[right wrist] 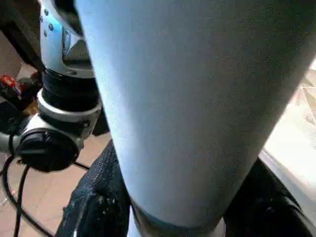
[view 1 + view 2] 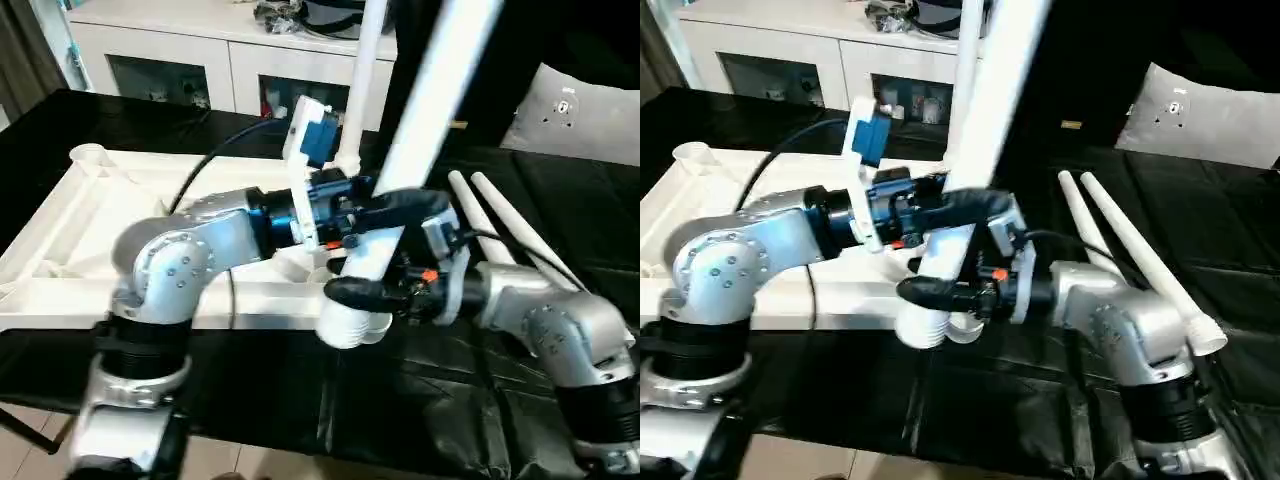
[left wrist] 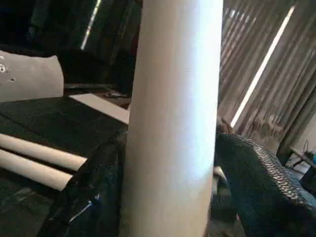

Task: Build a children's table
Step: Pick table leg

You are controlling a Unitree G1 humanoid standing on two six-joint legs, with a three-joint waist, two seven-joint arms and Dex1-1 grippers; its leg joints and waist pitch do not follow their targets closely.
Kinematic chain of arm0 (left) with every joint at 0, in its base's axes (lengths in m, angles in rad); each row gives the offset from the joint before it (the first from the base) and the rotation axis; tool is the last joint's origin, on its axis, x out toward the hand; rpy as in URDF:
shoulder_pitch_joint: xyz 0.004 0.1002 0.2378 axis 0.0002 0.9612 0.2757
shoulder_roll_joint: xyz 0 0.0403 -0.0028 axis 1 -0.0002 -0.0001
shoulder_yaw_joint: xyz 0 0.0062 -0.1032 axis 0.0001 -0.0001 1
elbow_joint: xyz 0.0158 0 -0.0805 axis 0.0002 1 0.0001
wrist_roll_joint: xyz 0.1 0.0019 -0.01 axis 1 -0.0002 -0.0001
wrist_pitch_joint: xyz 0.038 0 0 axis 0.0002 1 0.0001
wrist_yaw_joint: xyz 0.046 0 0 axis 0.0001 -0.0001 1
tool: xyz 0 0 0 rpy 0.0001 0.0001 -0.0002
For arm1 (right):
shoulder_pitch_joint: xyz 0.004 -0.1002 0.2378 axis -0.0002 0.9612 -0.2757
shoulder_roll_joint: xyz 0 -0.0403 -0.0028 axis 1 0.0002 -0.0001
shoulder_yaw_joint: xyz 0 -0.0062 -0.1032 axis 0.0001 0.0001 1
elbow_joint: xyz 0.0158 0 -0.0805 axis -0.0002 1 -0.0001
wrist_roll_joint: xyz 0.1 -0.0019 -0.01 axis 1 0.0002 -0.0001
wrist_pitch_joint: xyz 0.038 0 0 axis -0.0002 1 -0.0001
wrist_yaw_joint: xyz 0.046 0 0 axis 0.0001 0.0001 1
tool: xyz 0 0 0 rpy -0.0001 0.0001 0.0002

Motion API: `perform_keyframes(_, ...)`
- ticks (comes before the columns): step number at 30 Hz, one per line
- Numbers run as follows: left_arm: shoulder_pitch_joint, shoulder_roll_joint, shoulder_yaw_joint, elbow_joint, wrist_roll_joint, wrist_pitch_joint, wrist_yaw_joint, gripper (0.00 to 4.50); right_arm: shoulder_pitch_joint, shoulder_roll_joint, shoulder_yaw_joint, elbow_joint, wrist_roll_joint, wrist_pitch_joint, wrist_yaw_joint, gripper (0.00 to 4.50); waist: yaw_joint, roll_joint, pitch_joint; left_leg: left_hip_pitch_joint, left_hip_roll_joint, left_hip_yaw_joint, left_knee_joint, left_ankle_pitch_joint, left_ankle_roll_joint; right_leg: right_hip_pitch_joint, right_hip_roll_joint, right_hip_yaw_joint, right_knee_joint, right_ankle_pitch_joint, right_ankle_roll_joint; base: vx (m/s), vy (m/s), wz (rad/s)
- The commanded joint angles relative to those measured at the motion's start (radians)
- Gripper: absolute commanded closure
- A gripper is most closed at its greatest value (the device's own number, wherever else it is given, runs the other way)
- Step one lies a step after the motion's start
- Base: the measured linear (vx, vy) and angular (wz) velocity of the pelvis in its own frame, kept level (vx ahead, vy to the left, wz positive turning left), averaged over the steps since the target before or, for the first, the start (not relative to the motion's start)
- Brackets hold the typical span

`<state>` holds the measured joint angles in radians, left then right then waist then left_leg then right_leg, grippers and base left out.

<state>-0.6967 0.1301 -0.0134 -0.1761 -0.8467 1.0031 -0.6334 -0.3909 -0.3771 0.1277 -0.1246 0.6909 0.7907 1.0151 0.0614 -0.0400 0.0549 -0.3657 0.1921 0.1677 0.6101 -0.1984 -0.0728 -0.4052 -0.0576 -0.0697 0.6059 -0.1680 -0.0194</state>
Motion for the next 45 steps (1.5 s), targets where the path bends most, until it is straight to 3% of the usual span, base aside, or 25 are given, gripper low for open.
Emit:
perform_keyframes(1, -0.014, -0.034, -0.016, -0.05, -0.058, -0.002, -0.008, 1.1, 0.008, -0.003, 0.017, 0.021, -0.038, 0.01, -0.041, 2.57, 0.002, -0.004, -0.067, 0.0, 0.028, -0.004, -0.062, -0.1, 0.015, 0.06, -0.067, 0.044, -0.082, -0.335, -0.118, 0.0, 0.0, 0.0)
perform_keyframes(9, 0.011, -0.119, 0.001, -0.047, -0.107, -0.002, 0.026, 0.6, 0.038, 0.055, -0.017, 0.033, -0.061, -0.023, -0.151, 2.57, -0.002, 0.0, -0.068, 0.0, 0.027, -0.005, -0.063, -0.105, 0.014, 0.058, -0.065, 0.042, -0.086, -0.341, -0.106, 0.0, 0.0, 0.0)
perform_keyframes(10, 0.013, -0.123, 0.01, -0.049, -0.107, -0.013, 0.029, 0.36, 0.043, 0.062, -0.027, 0.03, -0.061, -0.024, -0.171, 2.57, -0.001, 0.002, -0.069, 0.001, 0.027, -0.006, -0.063, -0.108, 0.015, 0.059, -0.065, 0.042, -0.085, -0.337, -0.106, 0.0, 0.0, 0.0)
perform_keyframes(14, 0.007, -0.144, 0.066, -0.036, -0.118, -0.05, 0.052, 0.14, 0.069, 0.1, -0.068, 0.017, -0.098, -0.112, -0.24, 2.57, -0.002, -0.001, -0.067, 0.0, 0.027, -0.005, -0.064, -0.114, 0.011, 0.057, -0.066, 0.043, -0.087, -0.347, -0.103, 0.0, 0.0, 0.0)
perform_keyframes(15, 0.004, -0.15, 0.085, -0.027, -0.124, -0.061, 0.061, 0.06, 0.073, 0.109, -0.082, 0.012, -0.092, -0.111, -0.257, 2.57, -0.003, -0.001, -0.067, 0.0, 0.027, -0.005, -0.064, -0.117, 0.011, 0.057, -0.066, 0.043, -0.087, -0.349, -0.102, 0.0, 0.0, 0.0)
perform_keyframes(16, -0.008, -0.164, 0.15, 0.01, -0.139, -0.092, 0.096, 0.0, 0.084, 0.139, -0.131, -0.012, -0.062, -0.096, -0.312, 2.57, -0.003, -0.007, -0.066, 0.0, 0.027, -0.004, -0.065, -0.115, 0.013, 0.057, -0.065, 0.044, -0.087, -0.356, -0.095, 0.0, 0.0, 0.0)
perform_keyframes(17, -0.012, -0.167, 0.191, 0.035, -0.148, -0.107, 0.118, 0.0, 0.092, 0.158, -0.159, -0.033, -0.036, -0.084, -0.344, 2.57, -0.004, -0.006, -0.064, 0.001, 0.024, -0.002, -0.064, -0.118, 0.014, 0.054, -0.064, 0.044, -0.09, -0.363, -0.092, 0.0, 0.0, 0.0)
perform_keyframes(18, -0.011, -0.163, 0.215, 0.052, -0.143, -0.117, 0.134, 0.0, 0.1, 0.174, -0.179, -0.049, -0.019, -0.082, -0.37, 2.57, -0.005, 0.005, -0.066, 0.004, 0.022, -0.003, -0.064, -0.127, 0.008, 0.052, -0.064, 0.042, -0.093, -0.376, -0.091, 0.0, 0.0, 0.0)
perform_keyframes(19, -0.005, -0.149, 0.222, 0.064, -0.119, -0.129, 0.138, 0.0, 0.106, 0.189, -0.196, -0.061, -0.014, -0.088, -0.397, 2.58, -0.008, 0.001, -0.066, 0.003, 0.023, -0.006, -0.065, -0.139, 0.003, 0.055, -0.061, 0.039, -0.093, -0.381, -0.081, 0.0, 0.0, 0.0)
perform_keyframes(21, 0.006, -0.127, 0.219, 0.073, -0.081, -0.141, 0.132, 0.0, 0.113, 0.202, -0.21, -0.075, -0.011, -0.094, -0.431, 2.59, -0.01, 0.004, -0.066, 0.003, 0.022, -0.007, -0.068, -0.144, 0.003, 0.054, -0.059, 0.039, -0.093, -0.378, -0.057, 0.0, 0.0, 0.0)
perform_keyframes(22, 0.022, -0.098, 0.198, 0.076, -0.029, -0.156, 0.129, 0.0, 0.123, 0.206, -0.214, -0.089, -0.036, -0.108, -0.464, 2.59, -0.016, 0.014, -0.065, 0.003, 0.021, -0.008, -0.069, -0.145, 0.001, 0.053, -0.058, 0.039, -0.093, -0.379, -0.049, 0.0, 0.0, 0.0)
perform_keyframes(24, 0.043, -0.062, 0.17, 0.08, 0.031, -0.175, 0.13, 0.0, 0.134, 0.203, -0.213, -0.102, -0.075, -0.122, -0.5, 2.59, -0.02, 0.008, -0.067, 0.001, 0.022, -0.01, -0.07, -0.134, -0.001, 0.055, -0.058, 0.039, -0.092, -0.365, -0.034, 0.0, 0.0, 0.0)
perform_keyframes(25, 0.074, -0.01, 0.127, 0.087, 0.116, -0.201, 0.135, 0.0, 0.151, 0.189, -0.204, -0.116, -0.137, -0.134, -0.547, 2.59, -0.026, 0.014, -0.066, 0.002, 0.023, -0.01, -0.071, -0.131, -0.005, 0.052, -0.057, 0.041, -0.093, -0.361, -0.028, 0.0, 0.0, 0.0)
perform_keyframes(26, 0.074, -0.01, 0.127, 0.087, 0.116, -0.201, 0.135, 0.0, 0.151, 0.189, -0.204, -0.116, -0.137, -0.134, -0.547, 2.59, -0.03, 0.013, -0.068, 0.002, 0.022, -0.009, -0.07, -0.13, -0.011, 0.053, -0.057, 0.043, -0.09, -0.358, -0.025, 0.0, 0.0, 0.0)
perform_keyframes(27, 0.122, 0.069, 0.051, 0.086, 0.233, -0.249, 0.142, 0.0, 0.182, 0.156, -0.175, -0.135, -0.213, -0.132, -0.579, 2.59, -0.031, 0.013, -0.068, 0.002, 0.021, -0.007, -0.069, -0.129, -0.011, 0.054, -0.057, 0.043, -0.09, -0.353, -0.028, 0.0, 0.0, 0.0)
perform_keyframes(28, 0.125, 0.075, 0.045, 0.085, 0.241, -0.252, 0.141, 0.0, 0.184, 0.155, -0.174, -0.136, -0.216, -0.132, -0.58, 2.59, -0.031, 0.016, -0.068, 0.002, 0.024, -0.011, -0.072, -0.128, -0.016, 0.055, -0.056, 0.043, -0.089, -0.346, -0.022, 0.0, 0.0, 0.0)
perform_keyframes(31, 0.175, 0.15, -0.025, 0.077, 0.315, -0.288, 0.128, 0.0, 0.21, 0.146, -0.162, -0.15, -0.24, -0.121, -0.61, 2.59, -0.033, 0.018, -0.071, 0.004, 0.025, -0.011, -0.071, -0.134, -0.018, 0.054, -0.059, 0.045, -0.084, -0.319, -0.047, 0.0, 0.0, 0.0)
perform_keyframes(32, 0.2, 0.186, -0.056, 0.067, 0.34, -0.305, 0.106, 0.0, 0.221, 0.143, -0.158, -0.152, -0.248, -0.112, -0.626, 2.59, -0.036, 0.015, -0.067, 0.005, 0.026, -0.009, -0.072, -0.143, -0.015, 0.051, -0.058, 0.046, -0.082, -0.311, -0.064, 0.0, 0.0, 0.0)
perform_keyframes(34, 0.242, 0.249, -0.114, 0.05, 0.384, -0.336, 0.052, 0.0, 0.24, 0.139, -0.158, -0.15, -0.252, -0.098, -0.651, 2.59, -0.033, 0.008, -0.066, 0.005, 0.029, -0.01, -0.076, -0.15, -0.01, 0.05, -0.061, 0.048, -0.081, -0.328, -0.065, 0.0, 0.0, 0.0)
perform_keyframes(38, 0.265, 0.287, -0.155, 0.045, 0.413, -0.357, 0.007, 0.0, 0.248, 0.135, -0.156, -0.144, -0.255, -0.095, -0.656, 2.59, -0.036, 0.015, -0.062, 0.01, 0.028, -0.005, -0.075, -0.181, -0.02, 0.044, -0.06, 0.05, -0.085, -0.349, -0.076, 0.0, 0.0, 0.0)
perform_keyframes(39, 0.273, 0.299, -0.169, 0.046, 0.424, -0.365, -0.01, 0.0, 0.249, 0.132, -0.153, -0.142, -0.26, -0.095, -0.656, 2.59, -0.036, 0.003, -0.061, 0.009, 0.028, -0.005, -0.075, -0.185, -0.016, 0.044, -0.06, 0.05, -0.089, -0.362, -0.071, 0.0, 0.0, 0.0)
perform_keyframes(42, 0.32, 0.374, -0.284, 0.086, 0.54, -0.466, -0.096, 0.0, 0.261, 0.11, -0.136, -0.13, -0.335, -0.127, -0.685, 2.59, -0.038, 0.009, -0.056, 0.01, 0.027, -0.008, -0.08, -0.215, -0.025, 0.04, -0.064, 0.051, -0.095, -0.449, -0.035, 0.0, 0.0, 0.0)
perform_keyframes(43, 0.326, 0.382, -0.304, 0.11, 0.57, -0.486, -0.094, 0.0, 0.265, 0.092, -0.123, -0.124, -0.357, -0.165, -0.659, 2.59, -0.039, 0.01, -0.057, 0.01, 0.027, -0.008, -0.079, -0.218, -0.029, 0.038, -0.064, 0.052, -0.096, -0.463, -0.026, 0.0, 0.0, 0.0)
perform_keyframes(45, 0.33, 0.383, -0.309, 0.125, 0.579, -0.507, -0.092, 0.0, 0.268, 0.087, -0.123, -0.129, -0.348, -0.155, -0.654, 2.59, -0.039, 0.01, -0.059, 0.01, 0.027, -0.007, -0.078, -0.211, -0.029, 0.041, -0.063, 0.054, -0.094, -0.43, -0.028, 0.0, 0.0, 0.0)
